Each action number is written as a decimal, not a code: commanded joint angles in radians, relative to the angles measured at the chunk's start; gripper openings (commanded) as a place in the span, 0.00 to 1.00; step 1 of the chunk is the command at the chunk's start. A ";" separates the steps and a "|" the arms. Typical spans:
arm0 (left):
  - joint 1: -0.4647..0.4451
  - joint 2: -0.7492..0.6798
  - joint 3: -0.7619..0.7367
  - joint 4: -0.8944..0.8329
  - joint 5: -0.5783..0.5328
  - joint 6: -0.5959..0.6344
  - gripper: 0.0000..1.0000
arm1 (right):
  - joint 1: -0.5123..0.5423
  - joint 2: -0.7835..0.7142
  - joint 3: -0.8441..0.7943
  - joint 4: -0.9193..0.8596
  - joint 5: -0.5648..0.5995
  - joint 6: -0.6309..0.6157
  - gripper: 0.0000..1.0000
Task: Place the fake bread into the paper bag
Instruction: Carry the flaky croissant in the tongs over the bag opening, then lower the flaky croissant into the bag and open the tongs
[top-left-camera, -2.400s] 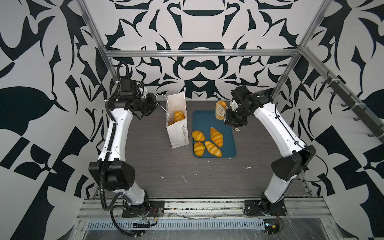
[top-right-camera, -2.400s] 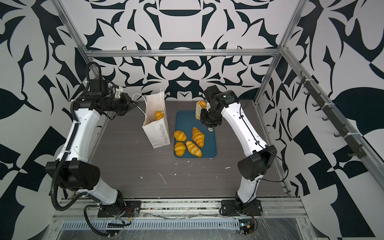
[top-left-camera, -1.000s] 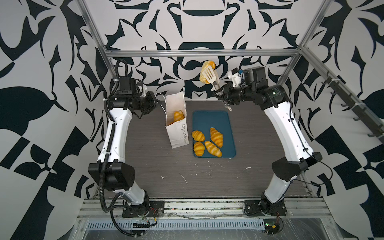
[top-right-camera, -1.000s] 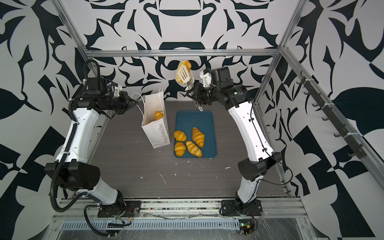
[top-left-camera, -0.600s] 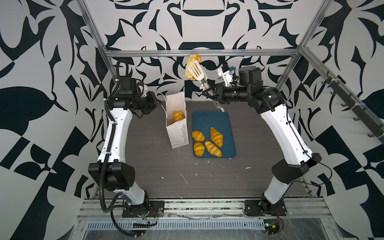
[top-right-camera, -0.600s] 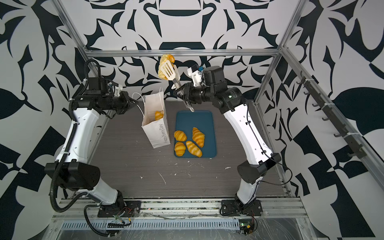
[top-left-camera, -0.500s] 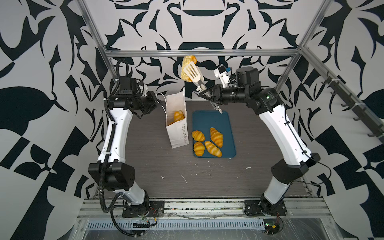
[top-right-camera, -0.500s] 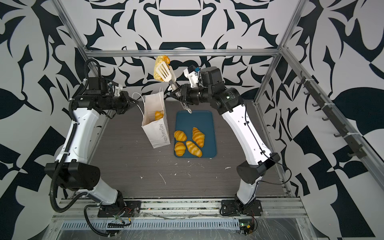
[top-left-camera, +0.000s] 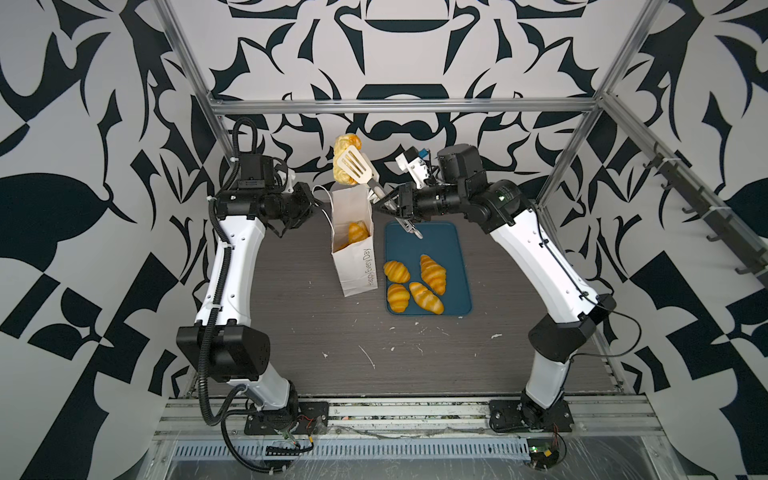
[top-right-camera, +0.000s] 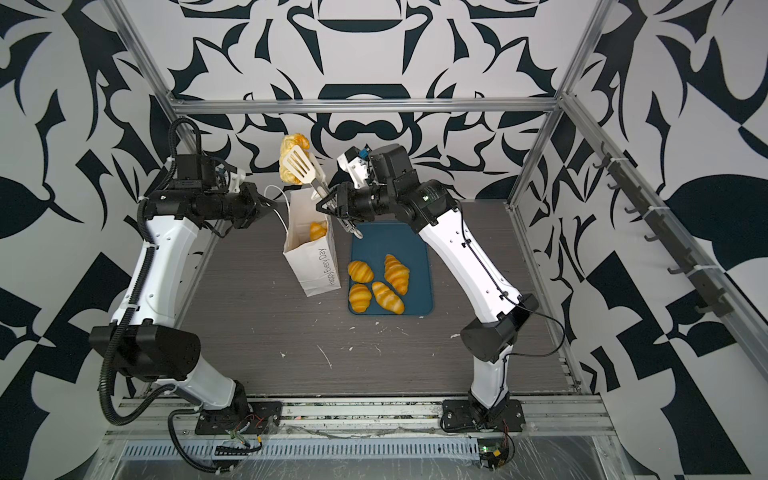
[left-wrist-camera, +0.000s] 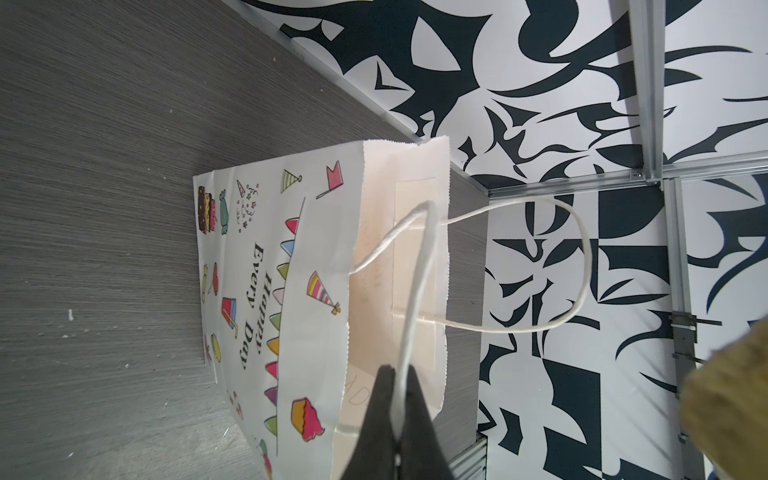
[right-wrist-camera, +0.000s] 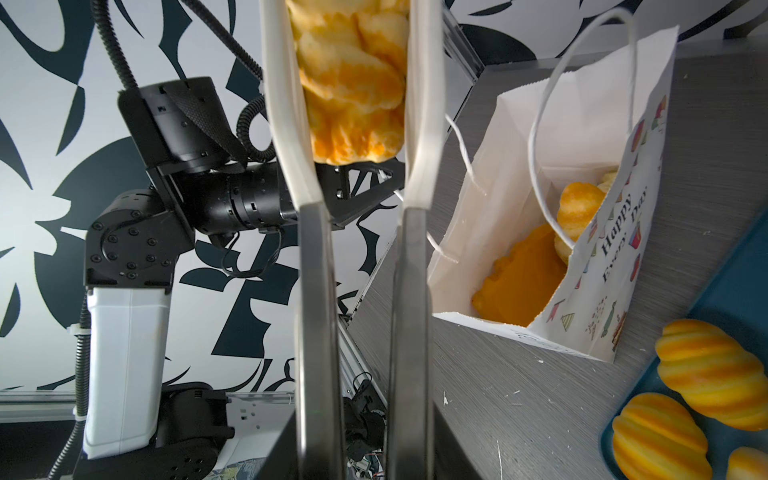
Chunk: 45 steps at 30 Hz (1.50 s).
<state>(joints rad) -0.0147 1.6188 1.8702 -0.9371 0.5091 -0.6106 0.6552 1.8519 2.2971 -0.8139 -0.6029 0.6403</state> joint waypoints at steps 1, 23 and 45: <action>-0.004 -0.024 0.008 -0.026 -0.009 0.002 0.00 | 0.000 -0.033 -0.010 0.047 -0.015 -0.036 0.35; -0.004 -0.041 -0.001 -0.036 -0.014 0.005 0.00 | 0.000 0.053 0.001 -0.182 0.009 -0.106 0.34; -0.004 -0.031 0.002 -0.042 -0.028 0.006 0.00 | 0.001 0.072 0.001 -0.271 0.094 -0.157 0.39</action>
<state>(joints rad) -0.0154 1.6039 1.8698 -0.9550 0.4900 -0.6098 0.6552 1.9484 2.2559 -1.1069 -0.5171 0.5087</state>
